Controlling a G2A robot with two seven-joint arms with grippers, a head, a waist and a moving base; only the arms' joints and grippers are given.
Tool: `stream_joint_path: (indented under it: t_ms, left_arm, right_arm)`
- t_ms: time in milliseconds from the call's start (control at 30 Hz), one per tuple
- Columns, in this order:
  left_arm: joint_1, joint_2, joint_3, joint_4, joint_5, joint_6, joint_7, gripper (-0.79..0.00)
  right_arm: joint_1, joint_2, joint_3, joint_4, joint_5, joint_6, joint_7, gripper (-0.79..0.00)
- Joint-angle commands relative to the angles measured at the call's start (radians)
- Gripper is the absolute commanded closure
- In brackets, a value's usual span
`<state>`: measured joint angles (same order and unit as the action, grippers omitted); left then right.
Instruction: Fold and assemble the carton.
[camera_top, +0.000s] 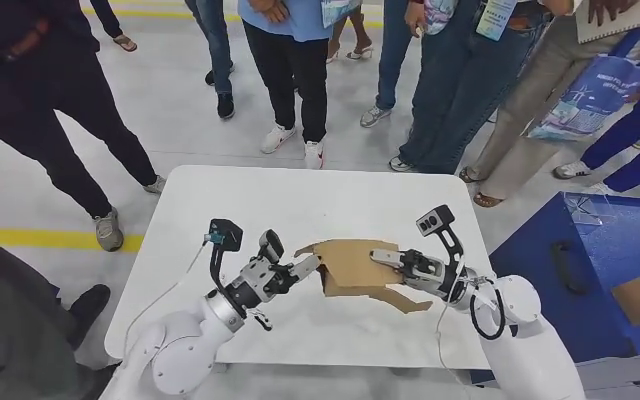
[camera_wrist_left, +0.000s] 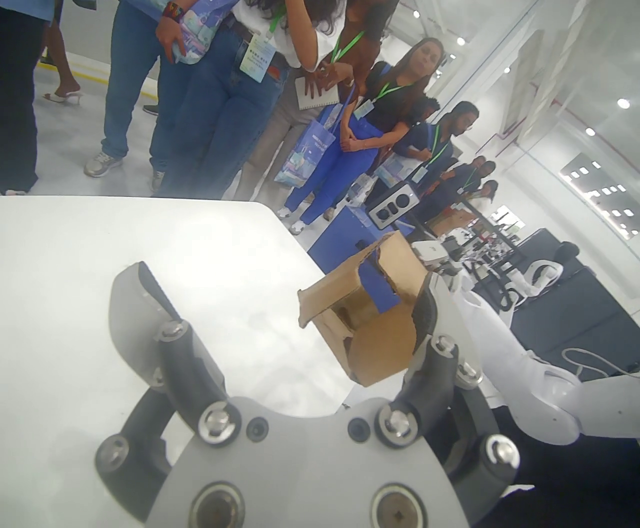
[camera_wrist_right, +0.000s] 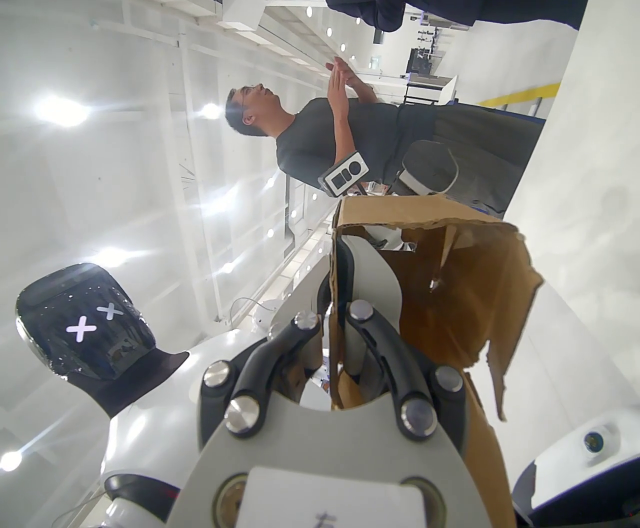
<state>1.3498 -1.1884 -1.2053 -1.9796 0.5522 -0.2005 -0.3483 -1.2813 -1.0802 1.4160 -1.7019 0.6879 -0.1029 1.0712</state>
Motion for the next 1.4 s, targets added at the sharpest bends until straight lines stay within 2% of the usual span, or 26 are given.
stream_joint_path:
  t_ms: [0, 200, 333, 533, 700, 800, 867, 1000, 1367]
  left_arm:
    - [-0.01, -0.002, 0.016, 0.016, 0.015, 0.007, -0.006, -0.785]
    - [-0.031, -0.007, 0.048, 0.043, 0.009, -0.002, -0.015, -0.785]
    - [-0.032, -0.008, 0.04, 0.039, 0.007, -0.021, 0.014, -0.785]
    - [0.025, 0.001, -0.062, -0.009, -0.056, -0.094, 0.087, -0.785]
    - [0.08, 0.013, -0.189, -0.025, -0.013, -0.07, 0.123, -0.785]
    - [0.09, 0.018, -0.218, -0.015, 0.037, -0.033, 0.087, -0.785]
    - [0.082, 0.021, -0.218, 0.001, 0.073, -0.032, 0.048, -0.785]
    - [0.058, 0.022, -0.184, 0.021, 0.098, -0.057, -0.008, -0.785]
    - [0.02, 0.017, -0.09, 0.02, 0.073, -0.116, -0.076, -0.785]
  right_arm:
    - [0.0, 0.0, 0.0, -0.001, 0.001, 0.001, 0.002, 0.0]
    - [-0.005, 0.001, -0.002, 0.002, 0.019, 0.014, 0.011, 0.0]
    - [-0.005, 0.001, -0.006, 0.021, 0.042, 0.047, -0.005, 0.0]
    - [0.026, -0.004, -0.034, 0.091, 0.214, 0.291, -0.007, 0.0]
    - [0.07, -0.003, -0.06, 0.165, 0.307, 0.505, 0.043, 0.0]
    - [0.089, 0.0, -0.074, 0.193, 0.327, 0.6, 0.073, 0.0]
    - [0.095, 0.002, -0.081, 0.205, 0.343, 0.656, 0.088, 0.0]
    - [0.098, 0.006, -0.083, 0.204, 0.355, 0.703, 0.108, 0.0]
    - [0.083, 0.017, -0.077, 0.182, 0.332, 0.693, 0.114, 0.0]
